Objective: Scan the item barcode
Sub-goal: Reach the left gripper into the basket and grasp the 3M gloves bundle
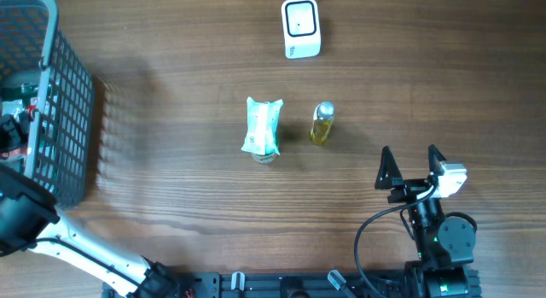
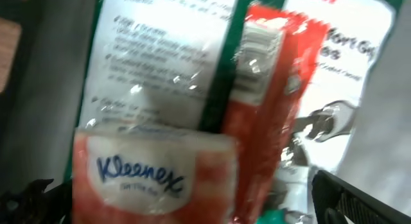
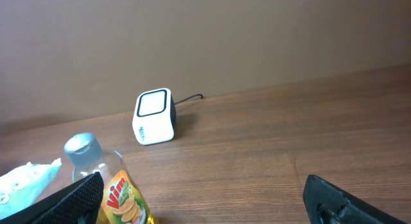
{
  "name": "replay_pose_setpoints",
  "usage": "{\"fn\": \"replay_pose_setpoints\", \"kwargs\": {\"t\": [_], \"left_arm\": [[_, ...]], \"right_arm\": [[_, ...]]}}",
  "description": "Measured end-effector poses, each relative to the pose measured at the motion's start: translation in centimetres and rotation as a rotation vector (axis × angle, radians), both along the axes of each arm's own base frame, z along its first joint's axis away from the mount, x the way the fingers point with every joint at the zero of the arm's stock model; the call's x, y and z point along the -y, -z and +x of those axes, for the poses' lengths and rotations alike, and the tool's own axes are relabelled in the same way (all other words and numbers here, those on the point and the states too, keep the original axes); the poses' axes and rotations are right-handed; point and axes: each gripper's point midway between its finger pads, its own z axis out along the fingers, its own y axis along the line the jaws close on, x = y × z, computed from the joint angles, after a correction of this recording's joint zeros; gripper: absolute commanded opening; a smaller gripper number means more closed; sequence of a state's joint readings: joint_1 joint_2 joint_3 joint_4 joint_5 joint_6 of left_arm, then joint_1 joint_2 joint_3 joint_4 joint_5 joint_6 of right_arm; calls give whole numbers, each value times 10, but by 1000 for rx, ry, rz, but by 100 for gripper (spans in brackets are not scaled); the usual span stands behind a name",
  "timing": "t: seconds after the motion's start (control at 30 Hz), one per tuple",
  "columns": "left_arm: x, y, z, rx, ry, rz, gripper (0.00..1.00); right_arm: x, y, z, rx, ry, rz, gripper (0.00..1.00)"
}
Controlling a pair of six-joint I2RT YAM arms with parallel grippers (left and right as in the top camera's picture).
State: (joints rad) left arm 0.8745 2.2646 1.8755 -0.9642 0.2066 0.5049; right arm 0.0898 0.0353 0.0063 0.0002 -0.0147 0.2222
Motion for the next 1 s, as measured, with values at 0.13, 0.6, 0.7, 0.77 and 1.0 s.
{"fn": "replay_pose_setpoints", "kwargs": {"t": [0.13, 0.6, 0.7, 0.77, 1.0], "left_arm": [[4, -3, 8, -13, 11, 33, 100], [-21, -6, 9, 15, -13, 116, 100], [-14, 12, 5, -14, 1, 65, 100], [-13, 13, 6, -10, 7, 59, 100], [-9, 17, 2, 4, 52, 77, 54]], "right_arm": [[0, 0, 0, 0, 0, 0, 100], [0, 0, 0, 0, 0, 0, 100], [0, 0, 0, 0, 0, 0, 100], [0, 0, 0, 0, 0, 0, 100], [0, 0, 0, 0, 0, 0, 100]]}}
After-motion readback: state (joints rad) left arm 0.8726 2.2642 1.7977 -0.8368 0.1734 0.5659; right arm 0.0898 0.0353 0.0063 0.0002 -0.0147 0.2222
